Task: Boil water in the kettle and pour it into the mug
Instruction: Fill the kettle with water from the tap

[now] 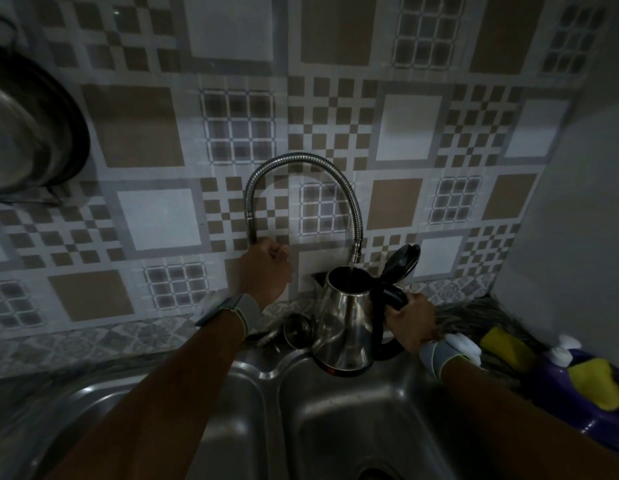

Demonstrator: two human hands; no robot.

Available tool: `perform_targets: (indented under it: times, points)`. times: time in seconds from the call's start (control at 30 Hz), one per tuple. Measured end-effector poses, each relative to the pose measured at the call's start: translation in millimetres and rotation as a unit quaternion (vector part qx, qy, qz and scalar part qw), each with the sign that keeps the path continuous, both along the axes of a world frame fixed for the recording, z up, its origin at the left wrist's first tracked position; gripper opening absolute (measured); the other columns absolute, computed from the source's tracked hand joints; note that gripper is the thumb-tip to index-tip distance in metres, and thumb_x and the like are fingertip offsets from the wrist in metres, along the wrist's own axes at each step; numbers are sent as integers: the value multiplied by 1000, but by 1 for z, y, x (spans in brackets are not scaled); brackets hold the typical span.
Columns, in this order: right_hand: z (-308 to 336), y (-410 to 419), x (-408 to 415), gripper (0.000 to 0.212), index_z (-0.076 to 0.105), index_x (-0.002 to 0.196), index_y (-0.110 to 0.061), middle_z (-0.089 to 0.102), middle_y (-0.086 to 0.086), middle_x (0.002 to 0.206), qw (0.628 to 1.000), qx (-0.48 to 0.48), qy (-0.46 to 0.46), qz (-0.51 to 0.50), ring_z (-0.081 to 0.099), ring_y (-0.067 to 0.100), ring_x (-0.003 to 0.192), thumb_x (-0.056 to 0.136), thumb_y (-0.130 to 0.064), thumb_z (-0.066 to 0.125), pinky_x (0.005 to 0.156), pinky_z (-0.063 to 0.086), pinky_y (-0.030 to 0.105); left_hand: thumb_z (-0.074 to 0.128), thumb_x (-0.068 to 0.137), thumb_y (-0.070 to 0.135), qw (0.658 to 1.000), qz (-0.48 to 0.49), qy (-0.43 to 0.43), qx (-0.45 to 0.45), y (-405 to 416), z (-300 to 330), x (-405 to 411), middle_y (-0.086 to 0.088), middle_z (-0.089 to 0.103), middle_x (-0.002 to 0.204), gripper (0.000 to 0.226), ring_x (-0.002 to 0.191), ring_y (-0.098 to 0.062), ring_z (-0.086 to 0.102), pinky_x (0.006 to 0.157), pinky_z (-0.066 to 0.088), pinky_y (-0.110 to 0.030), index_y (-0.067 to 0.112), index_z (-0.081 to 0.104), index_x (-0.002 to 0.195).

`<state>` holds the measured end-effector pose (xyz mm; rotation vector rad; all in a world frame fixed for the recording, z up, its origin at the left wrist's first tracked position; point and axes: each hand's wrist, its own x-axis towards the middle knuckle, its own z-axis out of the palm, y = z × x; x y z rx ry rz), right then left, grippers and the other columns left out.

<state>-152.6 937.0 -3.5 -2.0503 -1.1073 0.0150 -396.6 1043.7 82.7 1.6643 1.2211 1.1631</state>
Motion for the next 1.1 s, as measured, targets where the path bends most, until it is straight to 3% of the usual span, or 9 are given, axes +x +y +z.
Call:
perform_targets:
  times: [0.2,0.4,0.57,0.77,0.9,1.1]
  points:
    - [-2,1,1,22,71,88,-1,70,24,89,1000,-5,0,-1,65,44,85,79,-20,73,66,37,29,56,104,18,1000,2,4,5,-2,0,0,-27,76,86,25,82,-44,76,85,62,-53,15,59,79]
    - [-3,4,2,20,72,83,1,70,26,84,1000,4,-3,-6,65,45,82,78,-18,74,64,39,32,55,105,15,1000,3,2,3,-2,1,0,-26,76,87,22,81,-43,75,82,64,-52,10,62,84]
    - [-4,3,2,19,72,81,0,70,25,81,1000,9,-6,-7,66,45,79,77,-19,74,64,39,32,56,105,16,1000,0,2,10,-1,0,-1,-20,73,77,27,67,-35,71,79,64,-52,16,59,78]
    - [-4,4,3,18,71,79,-2,70,24,80,1000,11,-2,-4,66,44,78,77,-20,75,63,36,30,57,104,16,1000,-3,-12,1,2,-2,0,-20,71,78,22,74,-42,74,80,64,-57,13,60,82]
    - [-4,3,3,18,71,80,-1,70,24,81,1000,12,-4,-1,66,44,79,77,-19,74,62,39,32,56,104,18,1000,-1,-1,10,2,-3,0,-20,74,79,21,68,-36,72,79,64,-54,11,62,85]
    - [-2,3,2,20,72,82,-2,70,24,82,1000,7,-3,-3,66,44,82,77,-21,73,64,40,32,56,104,17,1000,2,-8,1,-1,-1,1,-26,75,85,21,78,-43,75,78,65,-47,5,64,89]
